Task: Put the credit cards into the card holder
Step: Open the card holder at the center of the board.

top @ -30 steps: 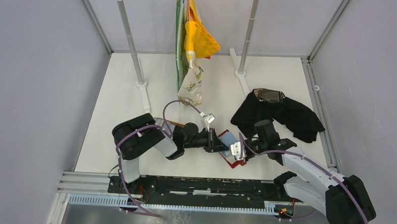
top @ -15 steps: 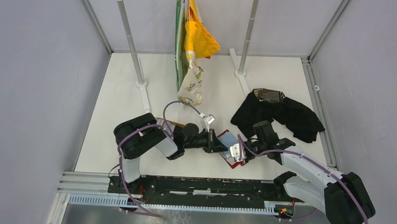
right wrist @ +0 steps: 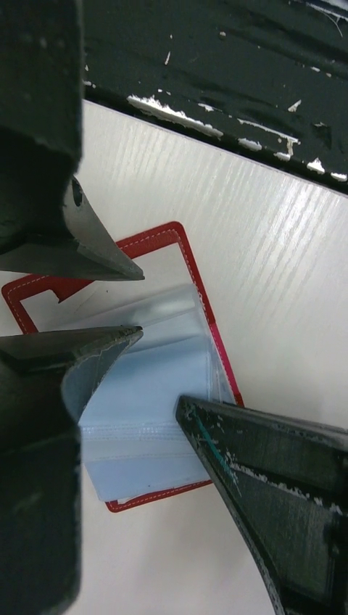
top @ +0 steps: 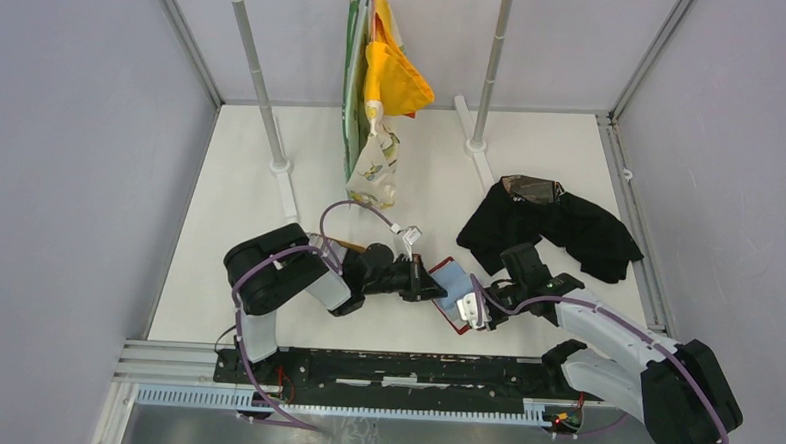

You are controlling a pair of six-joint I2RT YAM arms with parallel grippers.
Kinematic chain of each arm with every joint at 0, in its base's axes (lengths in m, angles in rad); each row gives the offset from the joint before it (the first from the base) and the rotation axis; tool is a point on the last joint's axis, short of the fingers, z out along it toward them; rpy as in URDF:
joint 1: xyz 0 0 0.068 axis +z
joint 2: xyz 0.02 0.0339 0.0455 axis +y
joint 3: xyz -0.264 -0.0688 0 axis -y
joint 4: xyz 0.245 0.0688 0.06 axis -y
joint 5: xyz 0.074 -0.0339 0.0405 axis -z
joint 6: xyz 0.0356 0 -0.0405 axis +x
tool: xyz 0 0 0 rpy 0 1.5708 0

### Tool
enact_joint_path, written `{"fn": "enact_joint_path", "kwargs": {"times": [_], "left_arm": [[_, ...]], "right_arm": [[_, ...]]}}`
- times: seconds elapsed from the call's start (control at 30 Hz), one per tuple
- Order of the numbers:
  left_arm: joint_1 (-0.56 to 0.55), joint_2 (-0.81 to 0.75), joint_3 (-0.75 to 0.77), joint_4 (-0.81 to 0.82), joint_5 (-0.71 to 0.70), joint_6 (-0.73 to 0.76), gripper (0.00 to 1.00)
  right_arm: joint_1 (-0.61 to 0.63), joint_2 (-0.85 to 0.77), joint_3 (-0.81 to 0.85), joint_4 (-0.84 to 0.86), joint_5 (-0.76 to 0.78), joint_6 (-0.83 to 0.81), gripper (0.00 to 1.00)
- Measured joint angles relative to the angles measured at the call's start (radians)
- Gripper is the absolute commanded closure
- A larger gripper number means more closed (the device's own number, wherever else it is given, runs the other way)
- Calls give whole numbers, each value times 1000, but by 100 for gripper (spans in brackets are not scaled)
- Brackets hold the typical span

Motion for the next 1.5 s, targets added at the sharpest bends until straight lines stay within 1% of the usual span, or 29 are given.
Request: {"fn": "enact_joint_path", "kwargs": {"times": [0.23, 0.53, 0.73, 0.97, 1.17, 1.33, 1.5], "left_arm": [[14, -21, -8, -15, -23, 0, 98], [29, -44, -11, -66, -50, 2, 98], [31, -96, -11, -143, -82, 26, 98], [33, -122, 6, -230, -113, 57, 97], [37, -136, 24, -300, -136, 81, 93], [37, -169, 34, -368, -169, 116, 87], [37, -209, 44, -427, -198, 145, 86]], "right_arm": [[0, 13, 0, -44, -18, -37, 64], [2, 34, 0, -49, -13, -42, 66], [2, 34, 0, -35, 3, -23, 74], [2, 34, 0, -1, 35, 18, 80], [2, 34, 0, 16, 52, 34, 83], [6, 34, 0, 26, 69, 40, 84], [6, 39, 0, 30, 78, 46, 84]]}}
